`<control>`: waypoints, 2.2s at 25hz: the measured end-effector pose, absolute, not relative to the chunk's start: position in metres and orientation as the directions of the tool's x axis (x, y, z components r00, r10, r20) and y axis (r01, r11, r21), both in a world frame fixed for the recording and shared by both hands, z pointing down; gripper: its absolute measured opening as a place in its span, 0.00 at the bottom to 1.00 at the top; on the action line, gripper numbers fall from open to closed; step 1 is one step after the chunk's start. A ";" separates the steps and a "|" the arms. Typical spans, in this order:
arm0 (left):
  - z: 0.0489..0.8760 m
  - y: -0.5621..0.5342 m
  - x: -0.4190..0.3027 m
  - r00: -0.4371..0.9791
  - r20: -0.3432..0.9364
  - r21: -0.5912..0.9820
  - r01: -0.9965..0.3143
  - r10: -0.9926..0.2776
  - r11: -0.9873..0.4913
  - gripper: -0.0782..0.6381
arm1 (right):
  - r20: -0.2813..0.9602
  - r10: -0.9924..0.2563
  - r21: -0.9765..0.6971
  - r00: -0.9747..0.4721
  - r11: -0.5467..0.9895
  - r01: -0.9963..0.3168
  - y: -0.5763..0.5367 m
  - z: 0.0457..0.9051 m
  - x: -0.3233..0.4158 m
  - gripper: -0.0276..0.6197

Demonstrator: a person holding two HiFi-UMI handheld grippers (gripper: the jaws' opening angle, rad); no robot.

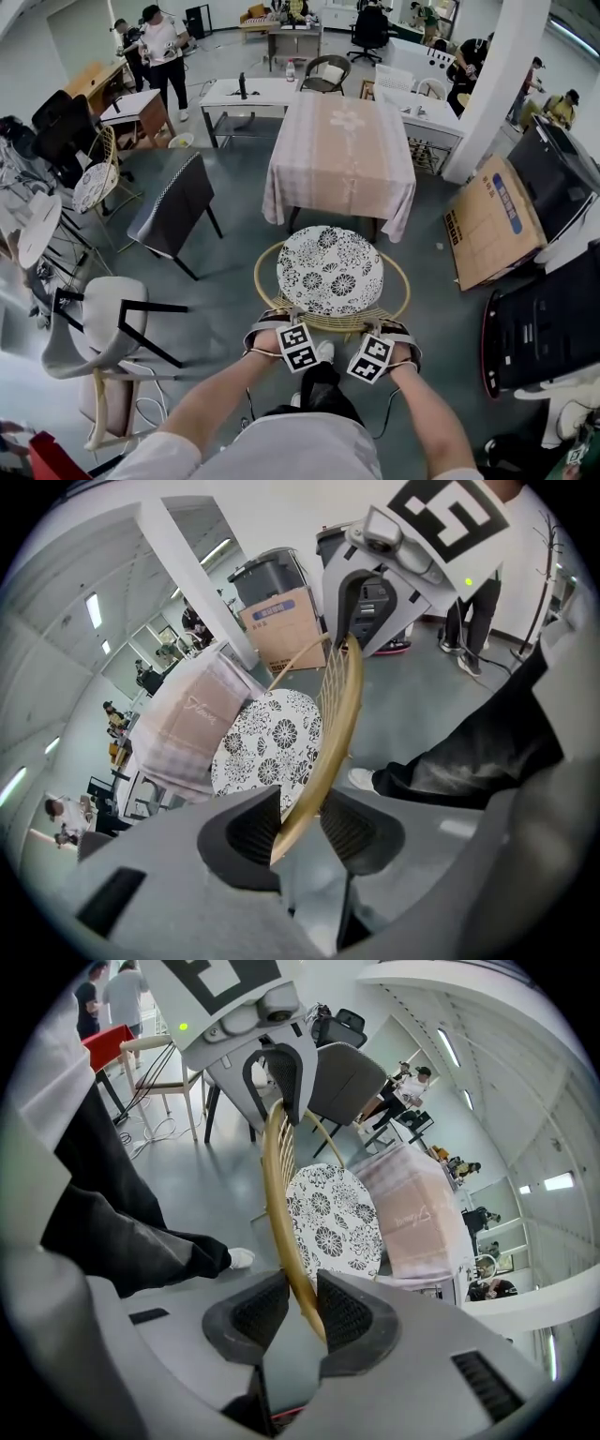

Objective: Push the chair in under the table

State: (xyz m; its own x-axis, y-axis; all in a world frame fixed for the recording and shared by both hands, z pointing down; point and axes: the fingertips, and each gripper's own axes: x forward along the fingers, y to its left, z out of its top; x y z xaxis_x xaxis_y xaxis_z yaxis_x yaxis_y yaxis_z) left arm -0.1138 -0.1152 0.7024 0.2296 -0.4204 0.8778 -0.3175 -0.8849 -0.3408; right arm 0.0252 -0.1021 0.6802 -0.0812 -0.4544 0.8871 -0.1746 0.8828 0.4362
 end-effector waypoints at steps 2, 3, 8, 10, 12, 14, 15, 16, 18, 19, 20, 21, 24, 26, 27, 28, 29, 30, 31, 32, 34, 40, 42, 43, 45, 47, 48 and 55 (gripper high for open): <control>0.703 -0.124 -0.116 0.224 0.877 -0.346 -0.319 -0.425 -0.882 0.30 | 0.882 -0.464 0.444 -0.087 0.878 -0.181 -0.109 0.680 0.023 0.17; 0.703 -0.129 -0.118 0.221 0.877 -0.348 -0.321 -0.427 -0.881 0.30 | 0.880 -0.466 0.445 -0.089 0.876 -0.184 -0.113 0.680 0.021 0.17; 0.703 -0.150 -0.126 0.209 0.877 -0.356 -0.323 -0.433 -0.877 0.30 | 0.878 -0.468 0.445 -0.098 0.875 -0.191 -0.132 0.680 0.013 0.17; 0.702 -0.159 -0.125 0.207 0.877 -0.357 -0.322 -0.433 -0.877 0.30 | 0.877 -0.470 0.445 -0.099 0.874 -0.195 -0.140 0.680 0.013 0.17; 0.703 -0.166 -0.123 0.205 0.879 -0.355 -0.323 -0.431 -0.877 0.30 | 0.878 -0.467 0.442 -0.103 0.875 -0.195 -0.147 0.680 0.015 0.17; 0.704 -0.175 -0.122 0.201 0.878 -0.357 -0.329 -0.434 -0.874 0.30 | 0.879 -0.465 0.441 -0.105 0.877 -0.192 -0.155 0.681 0.016 0.17; 0.704 -0.180 -0.123 0.199 0.877 -0.359 -0.332 -0.436 -0.872 0.30 | 0.879 -0.465 0.441 -0.106 0.877 -0.190 -0.159 0.682 0.016 0.17; 0.703 -0.185 -0.123 0.197 0.877 -0.360 -0.335 -0.438 -0.871 0.31 | 0.879 -0.464 0.441 -0.106 0.878 -0.189 -0.164 0.681 0.015 0.17; 0.703 -0.194 -0.125 0.191 0.879 -0.360 -0.335 -0.437 -0.871 0.31 | 0.881 -0.461 0.438 -0.109 0.880 -0.186 -0.172 0.681 0.014 0.17; 0.703 -0.198 -0.125 0.188 0.880 -0.360 -0.334 -0.436 -0.871 0.31 | 0.881 -0.460 0.437 -0.111 0.880 -0.184 -0.176 0.681 0.013 0.17; 0.703 -0.203 -0.126 0.186 0.881 -0.361 -0.334 -0.436 -0.871 0.31 | 0.880 -0.460 0.437 -0.114 0.881 -0.183 -0.181 0.681 0.013 0.17; 0.703 -0.209 -0.126 0.184 0.881 -0.362 -0.334 -0.436 -0.870 0.31 | 0.880 -0.460 0.436 -0.116 0.881 -0.182 -0.187 0.680 0.013 0.17; 0.702 -0.224 -0.126 0.178 0.882 -0.362 -0.337 -0.436 -0.869 0.31 | 0.882 -0.456 0.433 -0.120 0.883 -0.179 -0.202 0.681 0.012 0.17; 0.703 -0.233 -0.125 0.174 0.884 -0.360 -0.337 -0.434 -0.870 0.31 | 0.882 -0.455 0.432 -0.123 0.884 -0.179 -0.211 0.681 0.013 0.17; 0.703 -0.238 -0.125 0.172 0.885 -0.359 -0.337 -0.432 -0.870 0.31 | 0.882 -0.455 0.431 -0.123 0.884 -0.179 -0.216 0.681 0.013 0.17; 0.703 -0.243 -0.124 0.170 0.887 -0.358 -0.337 -0.430 -0.871 0.31 | 0.882 -0.455 0.431 -0.124 0.885 -0.178 -0.221 0.681 0.014 0.17; 0.703 -0.248 -0.124 0.167 0.888 -0.358 -0.336 -0.429 -0.871 0.31 | 0.882 -0.454 0.430 -0.125 0.885 -0.177 -0.226 0.680 0.014 0.17; 0.703 -0.253 -0.123 0.164 0.889 -0.358 -0.335 -0.428 -0.872 0.31 | 0.882 -0.453 0.430 -0.127 0.886 -0.177 -0.231 0.680 0.015 0.17; 0.702 -0.259 -0.123 0.162 0.890 -0.358 -0.334 -0.427 -0.872 0.31 | 0.882 -0.453 0.429 -0.129 0.886 -0.177 -0.236 0.679 0.015 0.17; 0.702 -0.264 -0.122 0.159 0.891 -0.358 -0.333 -0.426 -0.872 0.31 | 0.882 -0.454 0.429 -0.131 0.886 -0.177 -0.241 0.679 0.016 0.17; 0.702 -0.274 -0.121 0.152 0.893 -0.358 -0.333 -0.424 -0.872 0.31 | 0.880 -0.455 0.430 -0.135 0.885 -0.178 -0.252 0.678 0.017 0.17; 0.704 -0.305 -0.119 0.137 0.894 -0.365 -0.331 -0.427 -0.871 0.31 | 0.879 -0.455 0.429 -0.146 0.886 -0.178 -0.282 0.680 0.020 0.17; 0.704 -0.316 -0.119 0.132 0.894 -0.367 -0.330 -0.428 -0.870 0.31 | 0.877 -0.457 0.430 -0.150 0.884 -0.181 -0.293 0.679 0.020 0.17; 0.703 -0.322 -0.119 0.129 0.894 -0.369 -0.331 -0.428 -0.869 0.31 | 0.875 -0.459 0.432 -0.152 0.883 -0.183 -0.299 0.679 0.020 0.17; 0.702 -0.334 -0.119 0.125 0.894 -0.371 -0.331 -0.430 -0.868 0.31 | 0.874 -0.461 0.432 -0.155 0.882 -0.186 -0.310 0.677 0.020 0.17; 0.701 -0.345 -0.118 0.121 0.894 -0.373 -0.332 -0.432 -0.866 0.31 | 0.873 -0.461 0.432 -0.159 0.882 -0.188 -0.321 0.677 0.020 0.17; 0.701 -0.350 -0.118 0.119 0.894 -0.374 -0.332 -0.432 -0.866 0.31 | 0.873 -0.461 0.431 -0.161 0.883 -0.187 -0.326 0.677 0.021 0.17; 0.702 -0.378 -0.115 0.109 0.894 -0.377 -0.346 -0.436 -0.859 0.31 | 0.873 -0.457 0.428 -0.173 0.886 -0.181 -0.354 0.678 0.024 0.17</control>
